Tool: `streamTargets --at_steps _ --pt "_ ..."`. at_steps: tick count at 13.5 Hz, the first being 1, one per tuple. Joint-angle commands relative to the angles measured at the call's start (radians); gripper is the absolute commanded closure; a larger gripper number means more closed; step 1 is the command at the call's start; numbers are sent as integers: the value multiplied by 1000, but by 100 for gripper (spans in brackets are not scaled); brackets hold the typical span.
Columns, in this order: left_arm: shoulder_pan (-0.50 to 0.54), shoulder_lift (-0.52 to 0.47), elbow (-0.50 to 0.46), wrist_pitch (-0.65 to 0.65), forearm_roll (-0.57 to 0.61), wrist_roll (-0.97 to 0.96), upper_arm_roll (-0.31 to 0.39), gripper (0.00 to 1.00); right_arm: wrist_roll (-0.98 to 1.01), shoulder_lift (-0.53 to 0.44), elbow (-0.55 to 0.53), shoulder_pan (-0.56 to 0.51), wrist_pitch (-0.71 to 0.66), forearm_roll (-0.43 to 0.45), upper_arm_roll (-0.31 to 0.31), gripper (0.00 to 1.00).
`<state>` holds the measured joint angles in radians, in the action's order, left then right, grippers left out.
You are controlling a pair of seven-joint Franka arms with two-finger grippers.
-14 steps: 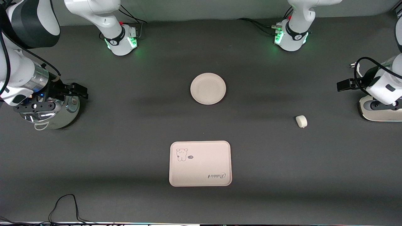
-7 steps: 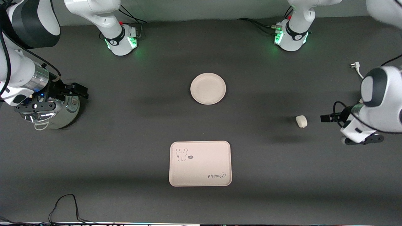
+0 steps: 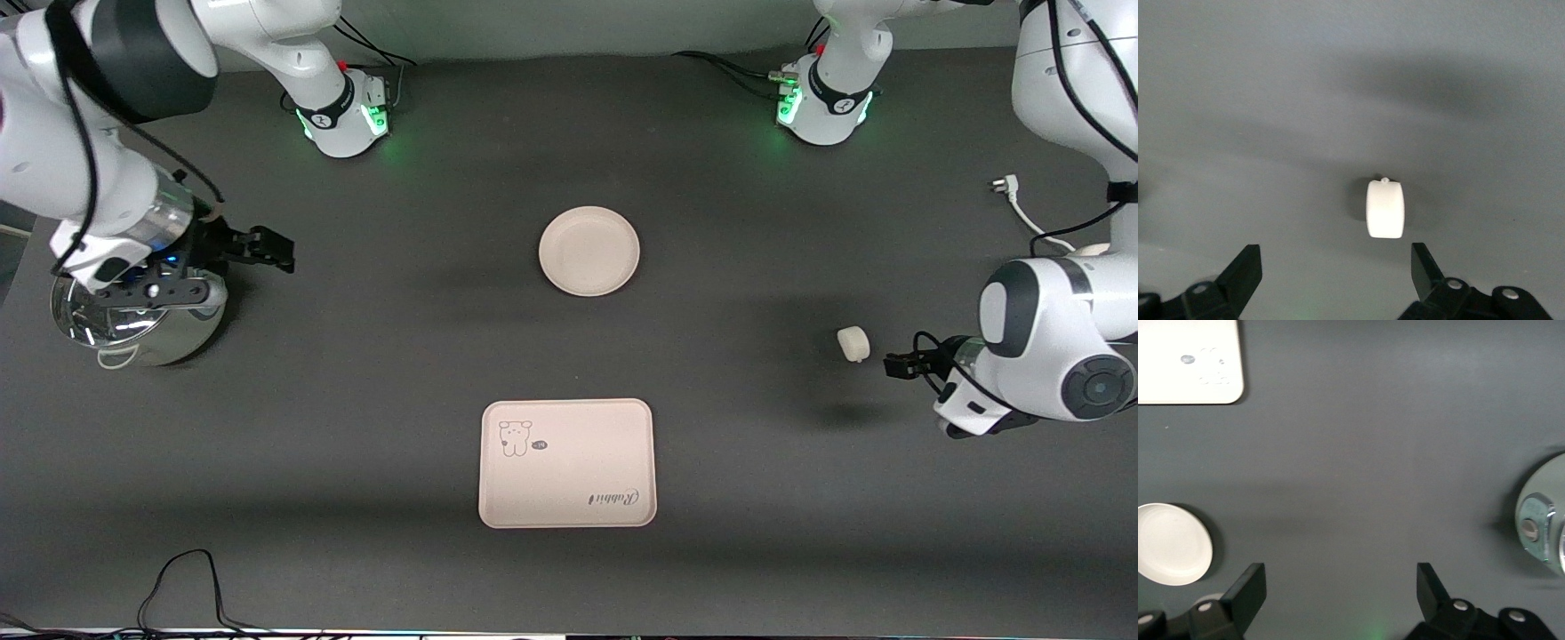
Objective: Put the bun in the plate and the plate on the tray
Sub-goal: 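Reach the open left gripper down over the small white bun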
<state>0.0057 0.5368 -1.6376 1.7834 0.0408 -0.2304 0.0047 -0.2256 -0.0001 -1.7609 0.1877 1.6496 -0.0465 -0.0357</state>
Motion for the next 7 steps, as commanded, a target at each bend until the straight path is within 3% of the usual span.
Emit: streamTargets --at_steps 1,5,7 --pt "-21 29 -17 55 -24 -33 8 0 -102 -18 -9 51 10 -12 3 0" --pt "-41 28 -56 106 -33 -86 8 0 -98 -20 -9 53 10 -12 13 0" --pt "-36 -7 -120 161 -42 -87 6 1 -97 -18 -9 53 9 -12 30 0"
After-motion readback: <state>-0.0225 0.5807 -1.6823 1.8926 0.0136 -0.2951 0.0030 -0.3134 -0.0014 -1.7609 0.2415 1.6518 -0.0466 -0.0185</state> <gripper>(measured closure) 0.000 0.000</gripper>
